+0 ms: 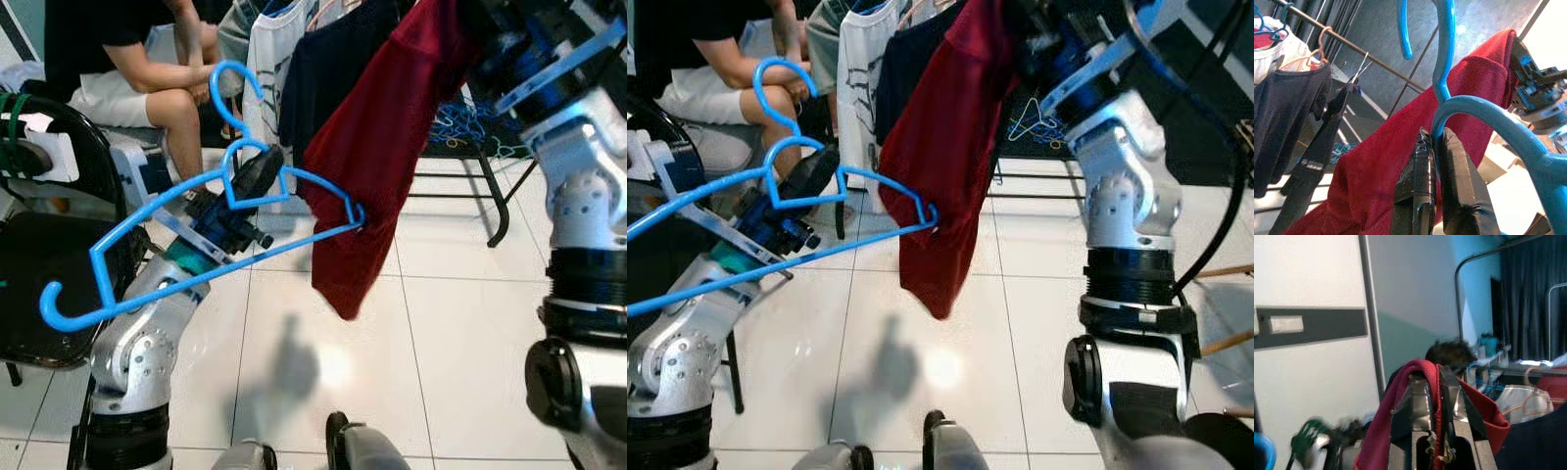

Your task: Hang hanger

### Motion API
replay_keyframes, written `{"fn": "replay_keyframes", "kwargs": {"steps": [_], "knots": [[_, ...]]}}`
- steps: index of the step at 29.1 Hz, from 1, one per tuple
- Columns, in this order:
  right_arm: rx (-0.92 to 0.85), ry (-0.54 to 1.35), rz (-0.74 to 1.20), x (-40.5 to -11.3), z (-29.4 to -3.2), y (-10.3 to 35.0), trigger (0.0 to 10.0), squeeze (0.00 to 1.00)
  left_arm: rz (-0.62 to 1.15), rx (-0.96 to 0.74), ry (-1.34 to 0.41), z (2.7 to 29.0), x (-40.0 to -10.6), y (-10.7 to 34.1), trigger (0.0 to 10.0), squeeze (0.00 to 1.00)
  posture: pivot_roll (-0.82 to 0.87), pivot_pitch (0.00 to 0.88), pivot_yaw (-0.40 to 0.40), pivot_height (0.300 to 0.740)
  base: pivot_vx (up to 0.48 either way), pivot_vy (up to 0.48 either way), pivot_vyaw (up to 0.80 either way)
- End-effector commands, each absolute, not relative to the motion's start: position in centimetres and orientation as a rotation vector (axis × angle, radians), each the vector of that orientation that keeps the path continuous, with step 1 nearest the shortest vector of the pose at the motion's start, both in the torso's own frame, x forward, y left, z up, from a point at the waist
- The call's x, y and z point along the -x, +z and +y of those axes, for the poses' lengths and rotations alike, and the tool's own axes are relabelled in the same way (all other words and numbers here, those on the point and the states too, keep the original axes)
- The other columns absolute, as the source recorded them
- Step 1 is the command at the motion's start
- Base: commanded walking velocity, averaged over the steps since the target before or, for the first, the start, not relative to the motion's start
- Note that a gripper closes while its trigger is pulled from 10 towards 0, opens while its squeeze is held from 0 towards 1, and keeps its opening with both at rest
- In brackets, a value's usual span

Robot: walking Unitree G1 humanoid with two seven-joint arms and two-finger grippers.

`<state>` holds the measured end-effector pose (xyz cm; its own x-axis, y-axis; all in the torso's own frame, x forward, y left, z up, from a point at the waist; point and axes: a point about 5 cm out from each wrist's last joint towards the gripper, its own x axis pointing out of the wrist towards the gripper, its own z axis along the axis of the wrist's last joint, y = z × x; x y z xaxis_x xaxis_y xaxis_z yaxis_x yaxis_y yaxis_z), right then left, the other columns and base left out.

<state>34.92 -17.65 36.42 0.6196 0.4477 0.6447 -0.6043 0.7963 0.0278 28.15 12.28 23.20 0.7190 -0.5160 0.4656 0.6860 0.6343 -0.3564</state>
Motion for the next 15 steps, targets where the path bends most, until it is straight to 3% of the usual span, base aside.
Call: {"fn": "replay_keyframes", "kwargs": {"steps": [1, 9, 15], "knots": [[-0.267, 0.576, -0.728, -34.6, -18.3, 37.6, 10.0, 0.00, -0.317, 0.555, -0.717, 11.8, -28.2, 23.1, 10.0, 0.00, -0.10, 0.097, 0.011, 0.740, 0.000, 0.000, 0.00], [-0.308, 0.601, -0.775, -33.9, -18.8, 40.3, 10.0, 0.00, -0.328, 0.603, -0.734, 11.0, -28.6, 23.7, 10.0, 0.00, -0.11, 0.096, 0.004, 0.740, 0.000, 0.000, 0.00], [-0.341, 0.630, -0.768, -34.2, -17.9, 40.4, 10.0, 0.00, -0.331, 0.576, -0.493, 10.9, -30.6, 23.8, 10.0, 0.00, -0.11, 0.092, -0.002, 0.740, 0.000, 0.000, 0.00]]}}
